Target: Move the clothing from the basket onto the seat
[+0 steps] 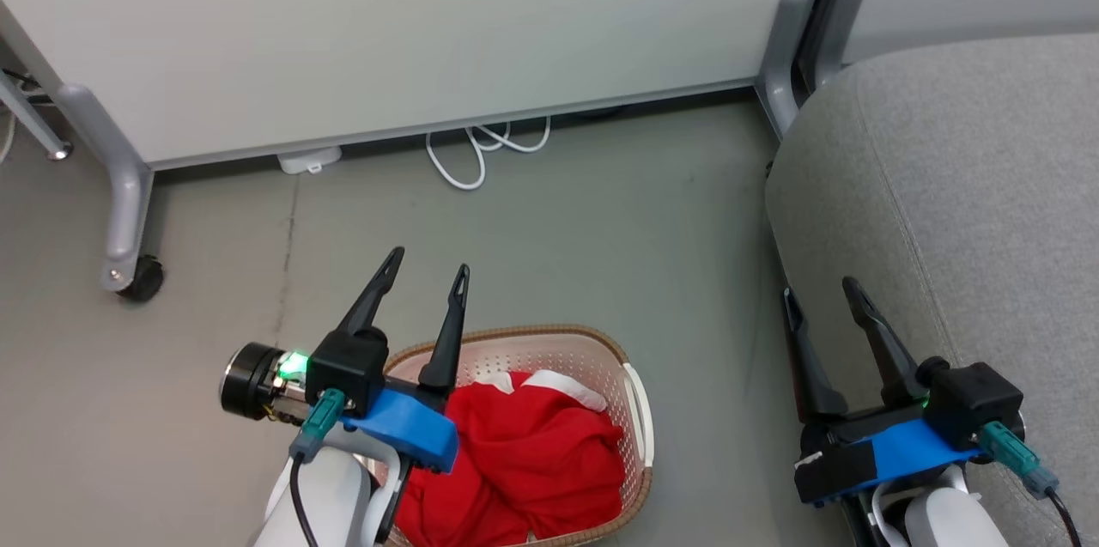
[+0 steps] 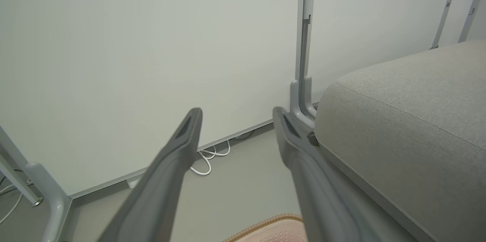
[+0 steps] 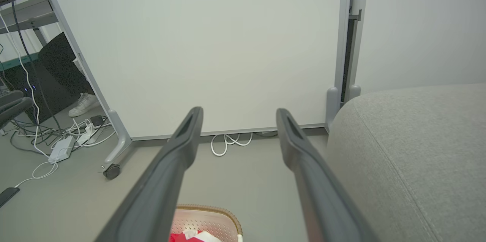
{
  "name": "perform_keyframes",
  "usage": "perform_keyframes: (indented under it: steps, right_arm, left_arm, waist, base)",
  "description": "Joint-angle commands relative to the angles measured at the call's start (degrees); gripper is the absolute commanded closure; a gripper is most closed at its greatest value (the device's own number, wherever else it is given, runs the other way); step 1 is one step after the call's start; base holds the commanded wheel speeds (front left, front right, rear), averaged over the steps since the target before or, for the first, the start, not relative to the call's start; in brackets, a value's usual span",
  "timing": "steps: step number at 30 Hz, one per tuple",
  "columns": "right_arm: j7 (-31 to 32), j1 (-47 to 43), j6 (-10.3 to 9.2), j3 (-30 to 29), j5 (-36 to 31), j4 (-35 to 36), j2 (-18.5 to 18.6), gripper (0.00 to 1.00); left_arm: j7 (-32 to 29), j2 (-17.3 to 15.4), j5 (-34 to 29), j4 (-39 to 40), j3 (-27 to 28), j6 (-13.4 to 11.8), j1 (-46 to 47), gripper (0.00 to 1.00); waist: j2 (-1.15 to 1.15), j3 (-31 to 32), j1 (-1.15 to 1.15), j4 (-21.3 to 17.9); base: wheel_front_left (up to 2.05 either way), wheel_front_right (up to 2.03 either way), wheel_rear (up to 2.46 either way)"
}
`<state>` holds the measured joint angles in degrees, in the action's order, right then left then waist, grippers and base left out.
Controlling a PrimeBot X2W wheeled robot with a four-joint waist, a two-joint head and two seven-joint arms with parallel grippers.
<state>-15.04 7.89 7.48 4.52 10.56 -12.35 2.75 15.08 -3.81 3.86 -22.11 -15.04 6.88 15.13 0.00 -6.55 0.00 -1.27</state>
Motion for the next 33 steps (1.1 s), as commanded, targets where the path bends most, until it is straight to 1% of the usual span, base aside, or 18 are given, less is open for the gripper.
perform_keyframes:
  steps: [1,3,4,5,6,8,15,20,26,33]
  right_arm:
    - [-0.2,1.5,0.02,-0.1,0.1,0.5,0.2,0.00]
    - [-0.2,2.6,0.02,-0.3,0.1,0.8,0.2,0.00]
    - [-0.2,2.6,0.02,-0.3,0.1,0.8,0.2,0.00]
    - [-0.2,3.7,0.03,-0.3,0.1,1.2,0.2,0.00]
    - [-0.2,3.7,0.03,-0.3,0.1,1.2,0.2,0.00]
    - [-0.2,4.9,0.02,-0.3,0.2,1.7,0.2,0.00]
    - [-0.2,10.2,0.02,0.6,0.8,3.4,0.2,0.00]
    - [-0.2,13.6,0.03,1.0,0.8,4.4,0.2,0.00]
    - [-0.2,16.5,0.03,1.3,1.6,5.4,0.2,0.00]
    - [-0.2,19.2,0.02,1.6,2.3,6.4,0.2,0.00]
  left_arm:
    - [0.1,-0.7,-0.5,-1.1,-0.6,0.3,2.8,0.00]
    - [0.1,-1.3,-0.7,-2.9,-1.8,0.5,5.0,0.00]
    - [0.1,-1.3,-0.7,-2.9,-1.8,0.5,5.0,0.00]
    - [0.1,-1.9,-1.0,-4.5,-3.1,0.6,7.4,0.00]
    - [0.1,-1.9,-1.0,-4.5,-3.1,0.6,7.4,0.00]
    - [0.1,-2.7,-1.2,-6.2,-4.3,0.6,9.8,0.00]
    - [0.1,-6.1,-0.1,-12.5,-11.5,0.6,18.3,0.00]
    - [0.1,-8.2,1.1,-18.5,-17.8,0.6,23.7,0.00]
    - [0.1,-9.7,3.4,-26.2,-26.2,0.6,29.2,0.00]
    - [-0.2,-10.3,7.6,-35.8,-37.4,0.6,34.5,0.00]
  waist:
    - [0.00,-3.4,0.00,-1.9]
    - [0.00,-5.6,0.00,-2.7]
    - [0.00,-5.6,0.00,-2.7]
    - [0.00,-7.9,0.00,-3.4]
    - [0.00,-7.9,0.00,-3.4]
    - [0.00,-10.5,0.00,-4.1]
    - [0.00,-19.6,0.00,-6.9]
    - [0.00,-25.2,0.00,-8.5]
    - [0.00,-31.0,0.00,-10.2]
    - [0.00,-36.8,0.00,-11.4]
  base:
    - [0.00,0.00,0.00]
    - [0.00,0.00,0.00]
    - [0.00,0.00,0.00]
    - [0.00,0.00,0.00]
    - [0.00,0.00,0.00]
    - [0.00,0.00,0.00]
    - [0.00,0.00,0.00]
    - [0.00,0.00,0.00]
    - [0.00,0.00,0.00]
    - [0.00,0.00,0.00]
